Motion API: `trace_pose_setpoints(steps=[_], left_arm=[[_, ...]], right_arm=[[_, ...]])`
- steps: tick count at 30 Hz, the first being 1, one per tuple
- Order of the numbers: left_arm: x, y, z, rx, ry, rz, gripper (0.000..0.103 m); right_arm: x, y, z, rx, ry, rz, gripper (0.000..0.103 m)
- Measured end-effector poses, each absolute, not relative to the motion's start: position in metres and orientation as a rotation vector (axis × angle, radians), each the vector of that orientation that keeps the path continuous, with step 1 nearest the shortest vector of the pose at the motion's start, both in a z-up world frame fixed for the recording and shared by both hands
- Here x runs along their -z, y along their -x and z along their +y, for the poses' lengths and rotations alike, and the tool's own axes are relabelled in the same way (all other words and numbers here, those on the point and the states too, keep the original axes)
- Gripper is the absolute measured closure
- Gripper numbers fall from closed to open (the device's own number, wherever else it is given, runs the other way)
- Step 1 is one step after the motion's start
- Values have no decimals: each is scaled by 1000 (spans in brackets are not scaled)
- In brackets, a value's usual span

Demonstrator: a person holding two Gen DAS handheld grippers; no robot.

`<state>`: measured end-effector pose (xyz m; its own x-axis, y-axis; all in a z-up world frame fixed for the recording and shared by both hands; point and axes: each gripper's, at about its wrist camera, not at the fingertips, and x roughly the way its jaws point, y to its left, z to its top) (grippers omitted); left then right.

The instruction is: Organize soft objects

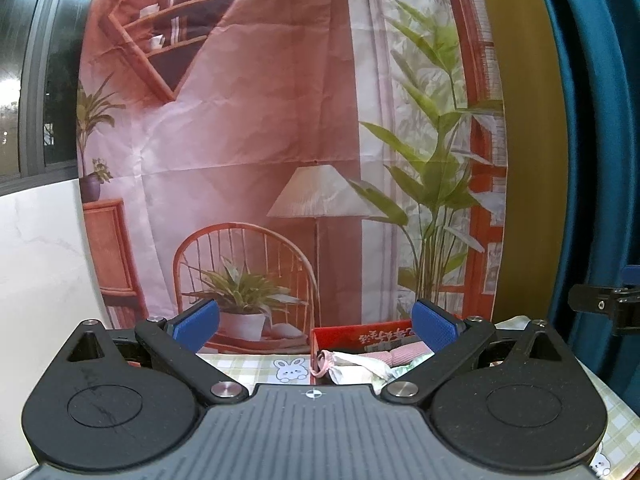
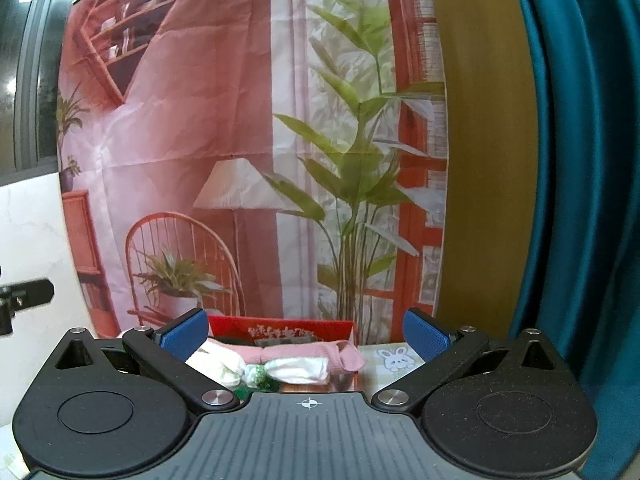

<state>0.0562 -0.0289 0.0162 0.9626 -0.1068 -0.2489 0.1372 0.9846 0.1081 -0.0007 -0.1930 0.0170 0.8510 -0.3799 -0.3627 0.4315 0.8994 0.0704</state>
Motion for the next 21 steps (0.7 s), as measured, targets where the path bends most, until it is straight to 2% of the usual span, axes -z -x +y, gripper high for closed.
trace_pose_setpoints(steps=[21], left_arm=[[-9,-55,-28,134,-92,274,0]], right_arm=[[-9,-1,-196,426,-170,381,0]])
